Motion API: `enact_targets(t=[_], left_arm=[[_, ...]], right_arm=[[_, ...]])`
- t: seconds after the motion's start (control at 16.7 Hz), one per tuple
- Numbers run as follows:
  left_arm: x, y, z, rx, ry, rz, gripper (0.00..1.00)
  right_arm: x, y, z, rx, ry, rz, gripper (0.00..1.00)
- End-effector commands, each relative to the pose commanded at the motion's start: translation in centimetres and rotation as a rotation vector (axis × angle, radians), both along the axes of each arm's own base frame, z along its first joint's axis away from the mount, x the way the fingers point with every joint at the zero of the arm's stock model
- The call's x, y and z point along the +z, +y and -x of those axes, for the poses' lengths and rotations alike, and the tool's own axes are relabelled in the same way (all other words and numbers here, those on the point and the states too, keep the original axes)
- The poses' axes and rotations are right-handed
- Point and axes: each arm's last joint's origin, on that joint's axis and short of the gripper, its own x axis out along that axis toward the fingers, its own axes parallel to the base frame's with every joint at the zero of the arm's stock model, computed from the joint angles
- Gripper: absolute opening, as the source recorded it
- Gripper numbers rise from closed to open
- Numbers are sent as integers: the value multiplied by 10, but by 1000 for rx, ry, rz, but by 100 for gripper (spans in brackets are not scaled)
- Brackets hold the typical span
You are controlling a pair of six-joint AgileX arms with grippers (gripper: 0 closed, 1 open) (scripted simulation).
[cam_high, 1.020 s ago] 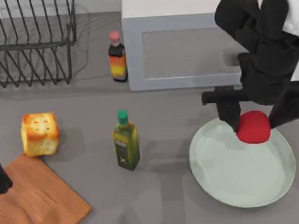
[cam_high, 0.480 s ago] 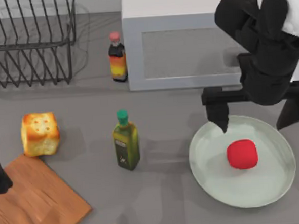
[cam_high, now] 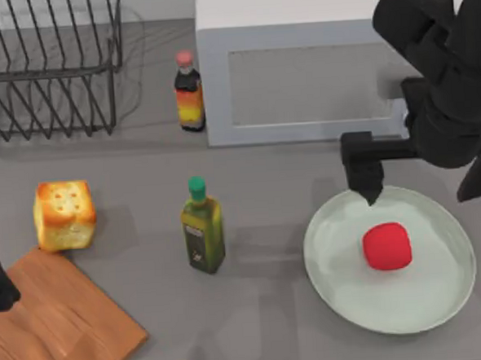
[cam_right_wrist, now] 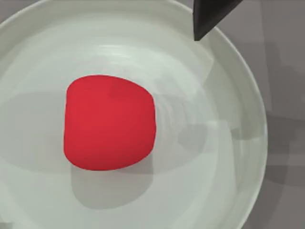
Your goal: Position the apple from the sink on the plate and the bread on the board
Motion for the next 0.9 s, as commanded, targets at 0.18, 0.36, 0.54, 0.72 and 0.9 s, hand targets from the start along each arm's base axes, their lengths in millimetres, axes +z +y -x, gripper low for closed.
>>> enact_targets(t=[0.18,0.36,0.54,0.72,0.9], left_arm=[[0,0,0,0,0,0,100],[0,0,0,0,0,0,100],[0,0,0,0,0,0,100],[0,0,0,0,0,0,100],[0,0,0,0,0,0,100]], right_arm=[[11,-27,18,1,-125,-55,100],[20,-59,46,0,-308,-112,100],[22,-93,85,-1,-551,-156,100],[10,-120,127,-6,-830,-164,100],[-17,-139,159,-12,-1104,-127,100]])
